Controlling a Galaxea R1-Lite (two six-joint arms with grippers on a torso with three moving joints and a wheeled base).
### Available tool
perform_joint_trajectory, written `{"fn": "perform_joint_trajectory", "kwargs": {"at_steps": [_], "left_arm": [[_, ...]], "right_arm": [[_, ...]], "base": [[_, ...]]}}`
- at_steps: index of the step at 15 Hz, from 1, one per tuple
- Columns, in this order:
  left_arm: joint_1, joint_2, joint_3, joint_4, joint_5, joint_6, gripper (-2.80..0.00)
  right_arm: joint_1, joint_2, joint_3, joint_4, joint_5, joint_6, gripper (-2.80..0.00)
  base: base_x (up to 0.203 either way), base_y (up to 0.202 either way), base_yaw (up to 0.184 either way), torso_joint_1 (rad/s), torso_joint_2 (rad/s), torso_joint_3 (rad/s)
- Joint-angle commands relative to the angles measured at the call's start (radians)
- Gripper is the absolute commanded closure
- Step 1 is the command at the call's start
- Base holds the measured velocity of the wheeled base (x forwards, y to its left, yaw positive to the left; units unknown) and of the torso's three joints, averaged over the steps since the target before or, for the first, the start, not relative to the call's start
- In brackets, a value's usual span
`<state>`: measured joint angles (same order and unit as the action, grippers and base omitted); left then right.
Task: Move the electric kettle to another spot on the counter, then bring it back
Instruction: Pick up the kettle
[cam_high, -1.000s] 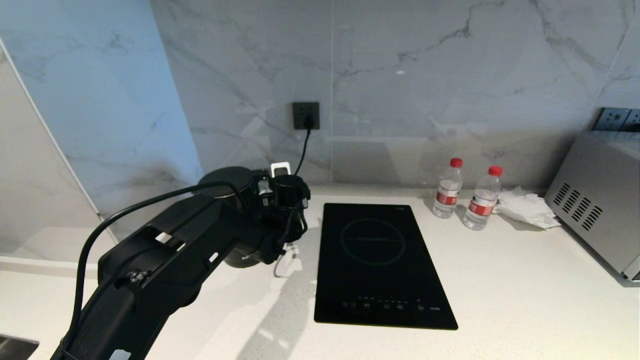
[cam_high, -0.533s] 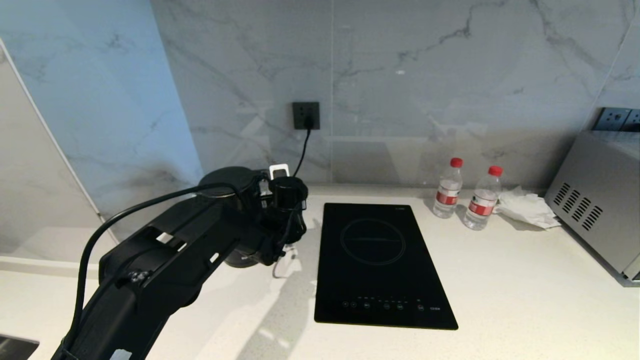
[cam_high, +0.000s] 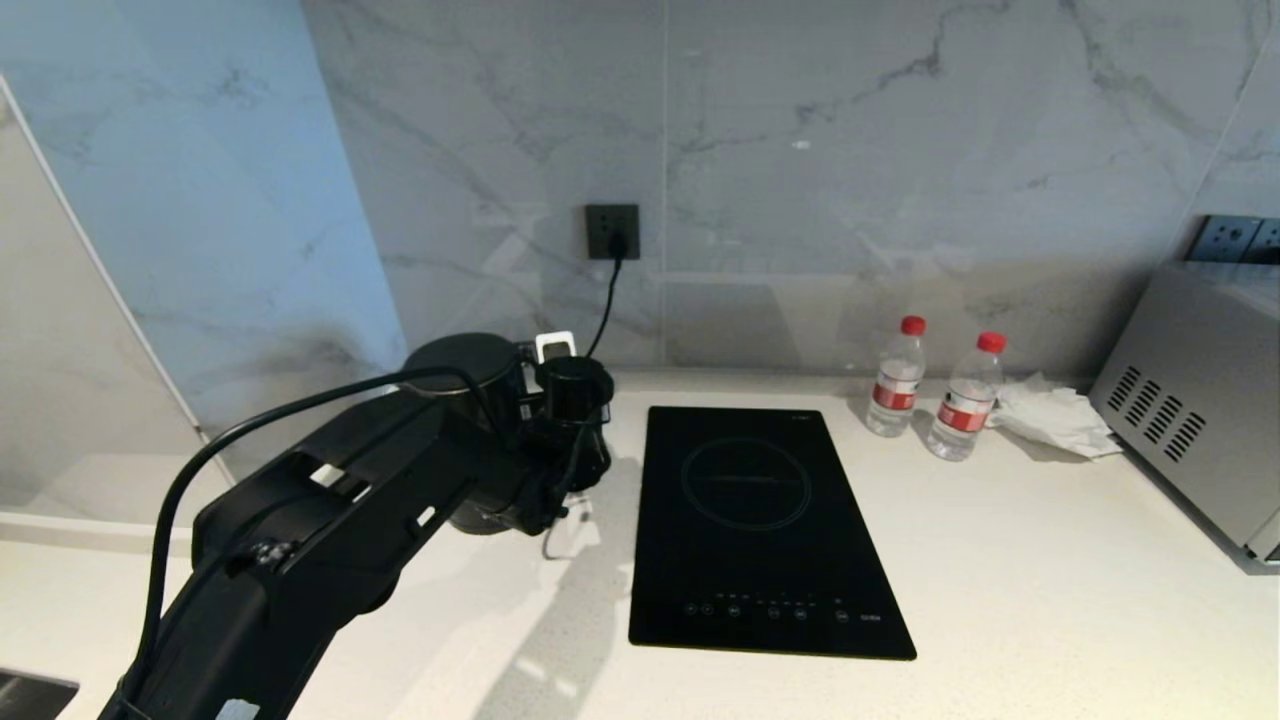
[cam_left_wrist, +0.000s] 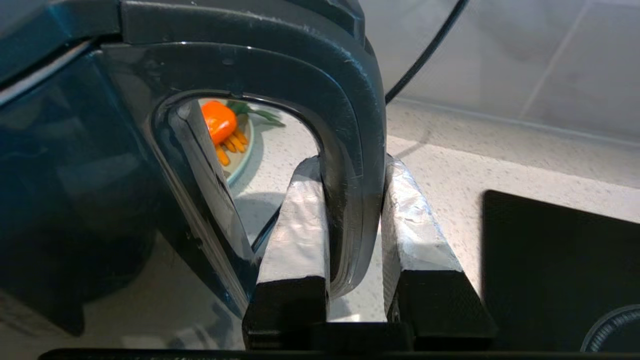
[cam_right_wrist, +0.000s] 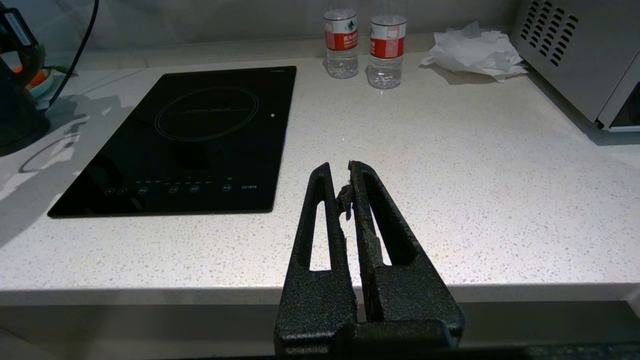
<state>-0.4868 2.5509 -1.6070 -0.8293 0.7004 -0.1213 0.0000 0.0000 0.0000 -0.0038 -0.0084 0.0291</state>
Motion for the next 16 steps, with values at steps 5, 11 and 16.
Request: {"fn": "perform_joint_trajectory", "kwargs": {"at_steps": [5, 11, 16], "left_arm": [[-0.003, -0.064, 0.187, -0.115, -0.004, 0.000, 0.00], [0.014, -0.135, 0.322, -0.185, -0.027, 0.000, 0.00], [0.024, -0.142, 0.482, -0.290, -0.047, 0.001, 0.00]], "right_arm": [[0.000, 0.002, 0.000, -0.001, 0.001, 0.000, 0.00], [0.000, 0.002, 0.000, -0.001, 0.001, 0.000, 0.00], [0.000, 0.002, 0.000, -0.001, 0.001, 0.000, 0.00]], "base": [[0.000, 0.000, 0.000, 0.000, 0.00, 0.000], [0.000, 0.000, 0.000, 0.000, 0.00, 0.000], [0.000, 0.000, 0.000, 0.000, 0.00, 0.000]]}}
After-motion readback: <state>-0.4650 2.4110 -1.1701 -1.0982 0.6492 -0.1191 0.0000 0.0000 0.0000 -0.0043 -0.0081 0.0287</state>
